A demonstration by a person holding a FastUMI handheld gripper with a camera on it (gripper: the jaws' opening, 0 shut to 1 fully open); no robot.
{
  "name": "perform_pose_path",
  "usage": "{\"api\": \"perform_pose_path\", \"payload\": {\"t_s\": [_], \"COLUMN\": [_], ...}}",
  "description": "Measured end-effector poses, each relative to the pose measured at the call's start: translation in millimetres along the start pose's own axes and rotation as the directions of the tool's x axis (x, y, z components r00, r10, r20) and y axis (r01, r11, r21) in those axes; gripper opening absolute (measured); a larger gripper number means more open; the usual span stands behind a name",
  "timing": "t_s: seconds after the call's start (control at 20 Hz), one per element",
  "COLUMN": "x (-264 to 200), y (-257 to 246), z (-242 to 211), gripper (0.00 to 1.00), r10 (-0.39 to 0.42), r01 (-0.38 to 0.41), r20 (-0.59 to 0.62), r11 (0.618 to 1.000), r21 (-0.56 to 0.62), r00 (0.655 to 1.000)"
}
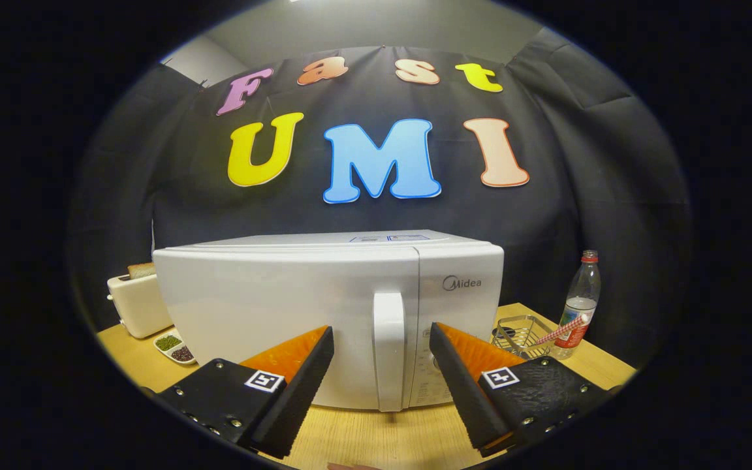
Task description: Open the microwave, put the food inside, and close the microwave door.
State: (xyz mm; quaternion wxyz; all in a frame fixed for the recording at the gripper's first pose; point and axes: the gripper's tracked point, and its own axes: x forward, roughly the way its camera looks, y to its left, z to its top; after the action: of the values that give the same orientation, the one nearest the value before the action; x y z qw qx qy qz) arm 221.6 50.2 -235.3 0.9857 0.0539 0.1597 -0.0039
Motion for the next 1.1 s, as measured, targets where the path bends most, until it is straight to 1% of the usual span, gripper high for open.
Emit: {"api": "perform_pose_path", "payload": {"t_s": [0.1, 0.2, 0.25, 0.3, 0.35, 0.4, 0.45, 0.5, 0.55, 0.6, 0.65, 0.7, 0.75, 0.8, 0.9, 1.05, 1.1], "x": [3, 7, 9, 6, 11, 12, 13, 14, 13, 17, 12, 12, 10, 12, 11, 10, 11], "y": [3, 5, 5, 3, 0, 0, 0, -5, -10, -11, -7, -7, -6, -7, -5, -7, -5], "z": [-4, -8, -11, -10, -16, -18, -19, -18, -19, -21, -20, -19, -20, -18, -19, -21, -19], "gripper": [0.94, 0.85, 0.85, 0.85, 0.71, 0.65, 0.54, 0.54, 0.46, 0.32, 0.30, 0.25, 0.24, 0.17, 0.17, 0.17, 0.11], "r10": [0.002, 0.000, -0.003, -0.023, -0.034, -0.045, -0.044, -0.074, -0.086, -0.079, -0.072, -0.066, -0.062, -0.061, -0.048, -0.035, -0.039], "r01": [-0.002, 0.000, 0.003, 0.023, 0.034, 0.045, 0.044, 0.073, 0.086, 0.080, 0.073, 0.067, 0.066, 0.066, 0.052, 0.042, 0.045], "r20": [-0.001, -0.011, -0.014, -0.018, -0.022, -0.025, -0.029, -0.021, -0.025, -0.028, -0.040, -0.044, -0.060, -0.058, -0.056, -0.069, -0.071], "r11": [1.000, 1.000, 1.000, 1.000, 0.999, 0.999, 0.999, 0.997, 0.996, 0.997, 0.997, 0.997, 0.996, 0.995, 0.996, 0.994, 0.994], "r21": [-0.006, 0.000, -0.002, -0.010, -0.014, -0.017, -0.012, -0.014, -0.003, 0.011, 0.024, 0.040, 0.065, 0.073, 0.071, 0.103, 0.096], "r00": [1.000, 1.000, 1.000, 1.000, 0.999, 0.999, 0.999, 0.997, 0.996, 0.996, 0.997, 0.997, 0.996, 0.996, 0.997, 0.997, 0.997]}}
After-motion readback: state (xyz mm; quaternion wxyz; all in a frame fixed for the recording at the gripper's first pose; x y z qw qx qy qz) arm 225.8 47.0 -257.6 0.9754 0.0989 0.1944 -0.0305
